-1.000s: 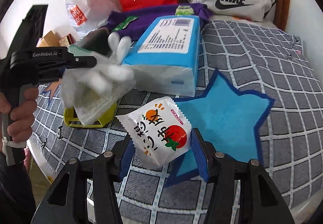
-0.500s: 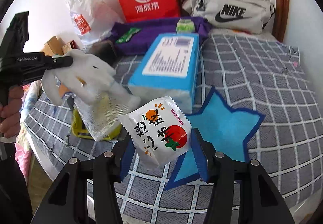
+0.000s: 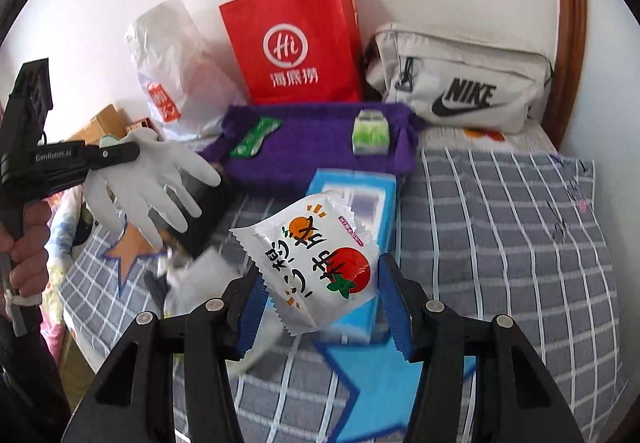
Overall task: Organize soft objects
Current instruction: 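Carry white glove with left tool while right tool carries snack packet toward towel, then release white glove onto towel with left tool while right tool drops snack packet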
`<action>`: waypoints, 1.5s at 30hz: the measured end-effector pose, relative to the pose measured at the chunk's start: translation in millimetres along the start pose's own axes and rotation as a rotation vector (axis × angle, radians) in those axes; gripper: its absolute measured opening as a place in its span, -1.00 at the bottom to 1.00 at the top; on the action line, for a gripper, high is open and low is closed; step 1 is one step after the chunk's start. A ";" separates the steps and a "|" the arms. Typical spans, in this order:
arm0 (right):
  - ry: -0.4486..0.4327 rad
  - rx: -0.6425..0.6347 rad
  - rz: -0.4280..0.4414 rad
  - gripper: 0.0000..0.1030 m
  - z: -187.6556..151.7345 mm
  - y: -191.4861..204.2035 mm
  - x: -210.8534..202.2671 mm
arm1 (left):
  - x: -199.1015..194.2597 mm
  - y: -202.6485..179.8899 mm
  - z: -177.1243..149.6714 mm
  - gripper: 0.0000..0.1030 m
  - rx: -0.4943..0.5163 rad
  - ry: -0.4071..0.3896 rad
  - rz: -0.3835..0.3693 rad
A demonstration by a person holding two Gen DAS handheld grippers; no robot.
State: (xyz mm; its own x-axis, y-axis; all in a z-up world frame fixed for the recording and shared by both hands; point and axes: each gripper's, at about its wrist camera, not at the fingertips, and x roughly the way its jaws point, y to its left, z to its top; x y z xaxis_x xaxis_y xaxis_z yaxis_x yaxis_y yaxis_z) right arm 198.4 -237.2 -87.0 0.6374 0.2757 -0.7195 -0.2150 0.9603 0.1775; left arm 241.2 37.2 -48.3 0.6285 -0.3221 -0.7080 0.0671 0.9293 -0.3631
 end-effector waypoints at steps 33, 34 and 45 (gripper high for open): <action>0.278 -0.020 -0.017 0.03 109.3 -39.9 203.9 | 191.2 27.2 91.6 -0.83 0.019 0.202 -0.017; 0.285 -0.020 -0.021 0.03 109.1 -40.2 206.3 | 195.0 28.2 91.5 -0.83 0.022 0.209 -0.011; 0.279 -0.075 -0.037 0.38 105.8 -37.1 207.8 | 202.6 43.1 86.2 -0.23 0.012 0.266 0.069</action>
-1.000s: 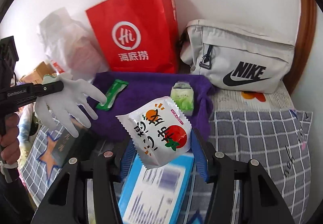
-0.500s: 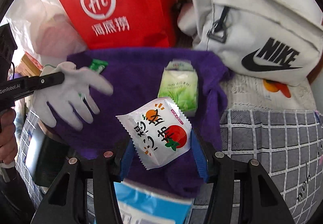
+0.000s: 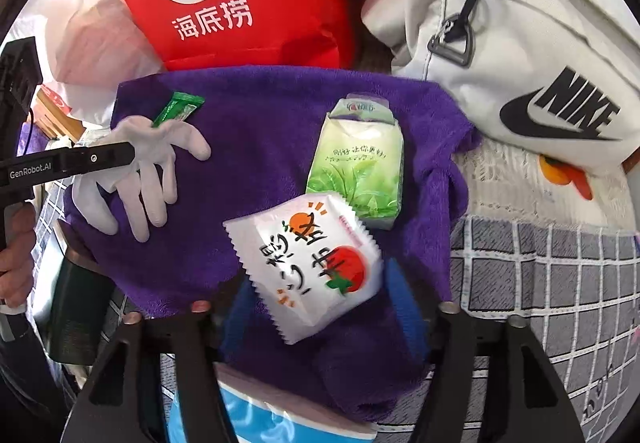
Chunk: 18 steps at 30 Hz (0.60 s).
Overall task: Organize soft objects
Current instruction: 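Release white glove onto towel with left tool while right tool drops snack packet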
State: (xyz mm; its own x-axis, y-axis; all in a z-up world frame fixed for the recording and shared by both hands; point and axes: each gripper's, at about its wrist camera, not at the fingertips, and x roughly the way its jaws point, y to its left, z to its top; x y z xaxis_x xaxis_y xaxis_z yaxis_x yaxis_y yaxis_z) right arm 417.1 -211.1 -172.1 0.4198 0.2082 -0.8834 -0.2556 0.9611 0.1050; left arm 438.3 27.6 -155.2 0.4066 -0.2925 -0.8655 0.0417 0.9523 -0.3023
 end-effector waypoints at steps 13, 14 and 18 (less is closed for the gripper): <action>-0.162 0.043 -0.059 0.51 -21.2 11.7 -69.3 | -52.0 18.7 -28.6 0.25 -0.007 -0.052 0.111; -0.180 0.033 -0.050 0.51 -27.1 18.0 -78.4 | -58.5 20.7 -32.6 0.25 -0.014 -0.065 0.116; -0.209 0.005 -0.014 0.51 -50.8 40.0 -106.6 | -86.2 25.4 -51.9 0.25 -0.022 -0.106 0.126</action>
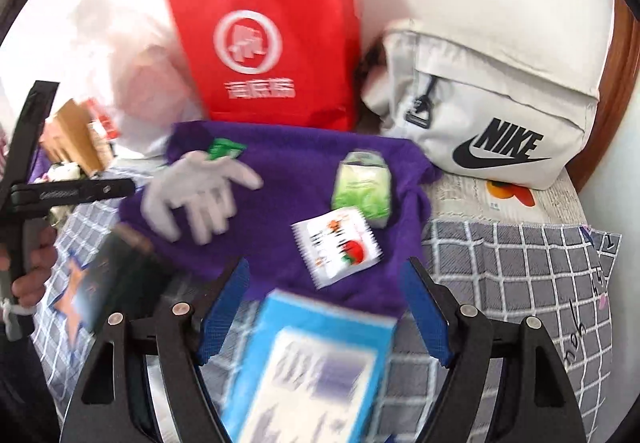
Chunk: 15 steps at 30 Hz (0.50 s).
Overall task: Organize soft objects
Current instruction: 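Release white glove onto towel with left tool while right tool drops snack packet, then grasp white mesh bag with right tool while left tool reaches toward white tissue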
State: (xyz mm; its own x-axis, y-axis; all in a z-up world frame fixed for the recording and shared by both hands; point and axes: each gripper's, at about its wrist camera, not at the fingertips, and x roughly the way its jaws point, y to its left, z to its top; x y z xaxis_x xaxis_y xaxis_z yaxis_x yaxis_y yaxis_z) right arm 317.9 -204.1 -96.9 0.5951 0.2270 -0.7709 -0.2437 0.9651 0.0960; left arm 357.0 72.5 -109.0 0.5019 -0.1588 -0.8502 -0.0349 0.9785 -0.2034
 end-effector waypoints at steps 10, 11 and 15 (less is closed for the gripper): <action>0.054 -0.051 0.109 0.51 -70.4 60.1 -36.0 | -56.4 13.1 -54.3 0.25 -0.002 -0.066 -0.006; 0.062 -0.057 0.121 0.51 -78.7 66.1 -37.1 | -58.7 14.6 -60.2 0.25 -0.003 -0.065 -0.010; 0.077 -0.103 0.162 0.65 -104.9 86.1 -39.2 | -63.6 21.5 -87.2 0.25 -0.009 -0.049 -0.017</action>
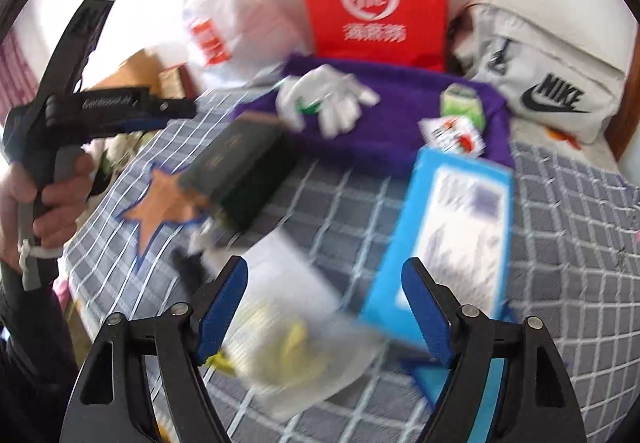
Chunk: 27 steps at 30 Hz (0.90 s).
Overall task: Organize soft objects
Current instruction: 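Grasp white mesh bag with right tool while left tool reaches toward white tissue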
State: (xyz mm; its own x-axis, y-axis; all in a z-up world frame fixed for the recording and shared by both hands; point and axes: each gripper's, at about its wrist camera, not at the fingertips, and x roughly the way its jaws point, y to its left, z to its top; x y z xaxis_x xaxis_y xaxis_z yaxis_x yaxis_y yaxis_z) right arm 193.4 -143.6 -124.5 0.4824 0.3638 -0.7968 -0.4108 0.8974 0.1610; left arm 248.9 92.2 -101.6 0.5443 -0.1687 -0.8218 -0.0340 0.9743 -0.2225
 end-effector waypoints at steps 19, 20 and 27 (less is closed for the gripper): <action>0.003 -0.057 -0.066 -0.28 -38.7 22.0 4.1 | -15.4 29.1 -78.8 0.25 -0.020 0.048 -0.028; -0.013 -0.050 -0.066 -0.28 -39.3 20.9 -0.8 | -15.9 28.5 -80.5 0.25 -0.019 0.048 -0.026; -0.048 -0.007 -0.053 -0.83 -52.5 13.7 -13.1 | -9.4 20.2 -98.2 0.22 -0.032 0.096 -0.033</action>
State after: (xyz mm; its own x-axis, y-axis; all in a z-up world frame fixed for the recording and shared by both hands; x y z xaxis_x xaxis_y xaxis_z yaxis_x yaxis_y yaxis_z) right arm 140.8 -149.3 -142.4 0.5402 0.3271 -0.7754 -0.3886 0.9142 0.1150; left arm 160.8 98.8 -149.9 0.4625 -0.2154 -0.8601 -0.0451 0.9631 -0.2654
